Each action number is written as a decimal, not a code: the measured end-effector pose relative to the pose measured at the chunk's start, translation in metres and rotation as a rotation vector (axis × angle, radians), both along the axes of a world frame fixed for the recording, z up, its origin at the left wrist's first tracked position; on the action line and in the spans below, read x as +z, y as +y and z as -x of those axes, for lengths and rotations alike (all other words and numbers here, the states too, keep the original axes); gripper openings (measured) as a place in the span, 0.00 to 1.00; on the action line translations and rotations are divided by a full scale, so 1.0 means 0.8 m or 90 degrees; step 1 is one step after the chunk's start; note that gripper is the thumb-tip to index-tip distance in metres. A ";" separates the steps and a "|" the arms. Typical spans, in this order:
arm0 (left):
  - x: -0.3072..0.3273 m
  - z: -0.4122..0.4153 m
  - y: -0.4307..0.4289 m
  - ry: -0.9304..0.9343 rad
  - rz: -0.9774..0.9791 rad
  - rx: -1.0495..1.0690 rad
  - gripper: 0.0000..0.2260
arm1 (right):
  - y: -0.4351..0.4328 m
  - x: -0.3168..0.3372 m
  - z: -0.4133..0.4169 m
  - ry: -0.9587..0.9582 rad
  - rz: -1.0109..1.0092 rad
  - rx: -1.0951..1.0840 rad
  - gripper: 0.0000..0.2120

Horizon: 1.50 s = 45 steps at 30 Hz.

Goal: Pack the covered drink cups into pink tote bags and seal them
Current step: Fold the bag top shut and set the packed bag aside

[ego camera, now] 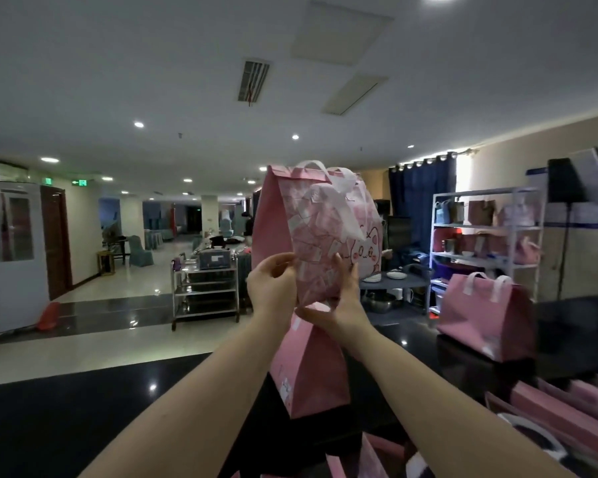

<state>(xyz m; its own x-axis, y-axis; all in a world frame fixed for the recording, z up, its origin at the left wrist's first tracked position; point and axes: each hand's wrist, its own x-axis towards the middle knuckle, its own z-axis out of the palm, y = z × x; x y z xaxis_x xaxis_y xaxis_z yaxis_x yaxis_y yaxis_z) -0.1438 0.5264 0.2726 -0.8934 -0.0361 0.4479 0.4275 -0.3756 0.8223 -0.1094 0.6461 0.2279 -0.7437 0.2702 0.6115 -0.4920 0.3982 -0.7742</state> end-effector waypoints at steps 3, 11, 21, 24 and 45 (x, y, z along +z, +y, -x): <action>-0.008 0.004 0.044 0.065 0.077 -0.002 0.06 | 0.035 -0.002 0.003 0.014 0.021 -0.060 0.55; -0.052 0.003 0.178 0.313 0.306 0.101 0.06 | 0.172 -0.037 0.015 0.020 0.099 -0.043 0.46; -0.144 0.014 0.336 0.234 0.417 0.199 0.04 | 0.349 -0.124 0.038 -0.217 -0.014 0.057 0.58; -0.182 0.015 0.351 0.174 0.455 0.217 0.04 | 0.377 -0.159 0.051 -0.307 -0.077 0.123 0.58; -0.292 0.019 0.278 -0.059 0.442 0.292 0.18 | 0.421 -0.223 0.058 -0.406 -0.128 0.089 0.28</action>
